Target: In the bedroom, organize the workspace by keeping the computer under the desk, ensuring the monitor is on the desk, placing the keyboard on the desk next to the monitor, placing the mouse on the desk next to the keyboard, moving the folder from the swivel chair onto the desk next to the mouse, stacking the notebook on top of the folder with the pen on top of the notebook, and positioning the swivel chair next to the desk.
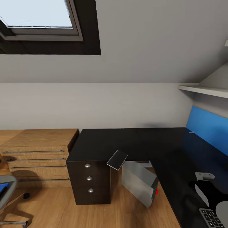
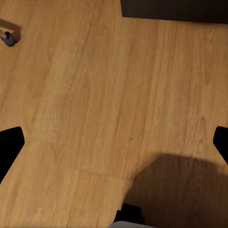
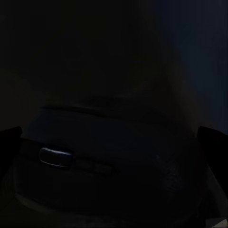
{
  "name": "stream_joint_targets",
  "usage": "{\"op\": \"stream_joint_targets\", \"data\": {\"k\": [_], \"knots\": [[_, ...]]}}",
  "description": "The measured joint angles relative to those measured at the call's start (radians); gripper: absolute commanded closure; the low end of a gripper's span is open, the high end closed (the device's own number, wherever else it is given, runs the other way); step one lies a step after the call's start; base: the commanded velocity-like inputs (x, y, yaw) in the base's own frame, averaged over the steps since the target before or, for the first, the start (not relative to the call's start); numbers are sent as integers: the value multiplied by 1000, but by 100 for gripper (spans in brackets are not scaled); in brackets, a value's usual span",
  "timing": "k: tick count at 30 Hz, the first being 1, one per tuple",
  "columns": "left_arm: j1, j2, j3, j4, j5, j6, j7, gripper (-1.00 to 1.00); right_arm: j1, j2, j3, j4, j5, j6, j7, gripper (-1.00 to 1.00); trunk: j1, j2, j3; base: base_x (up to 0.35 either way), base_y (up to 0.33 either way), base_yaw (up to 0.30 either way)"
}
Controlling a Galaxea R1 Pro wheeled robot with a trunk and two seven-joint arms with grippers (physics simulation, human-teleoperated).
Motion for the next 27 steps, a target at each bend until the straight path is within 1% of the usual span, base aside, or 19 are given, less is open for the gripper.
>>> {"op": "stream_joint_targets", "data": {"k": [7,8,24,27], "knots": [[0,0,0,0,0,0,0,-100,0,0,0,1,0,-1,0,100,0,0,0,0,0,0],[0,0,0,0,-1,-1,0,-100,0,0,0,1,0,-1,0,-100,0,0,0,0,0,0],[0,0,1,0,-1,-1,0,-100,0,-1,0,-3,0,-1,1,-100,0,0,0,0,0,0],[0,0,1,0,-1,-1,0,-100,0,-1,1,-26,0,-1,1,-100,0,0,0,0,0,0]]}}
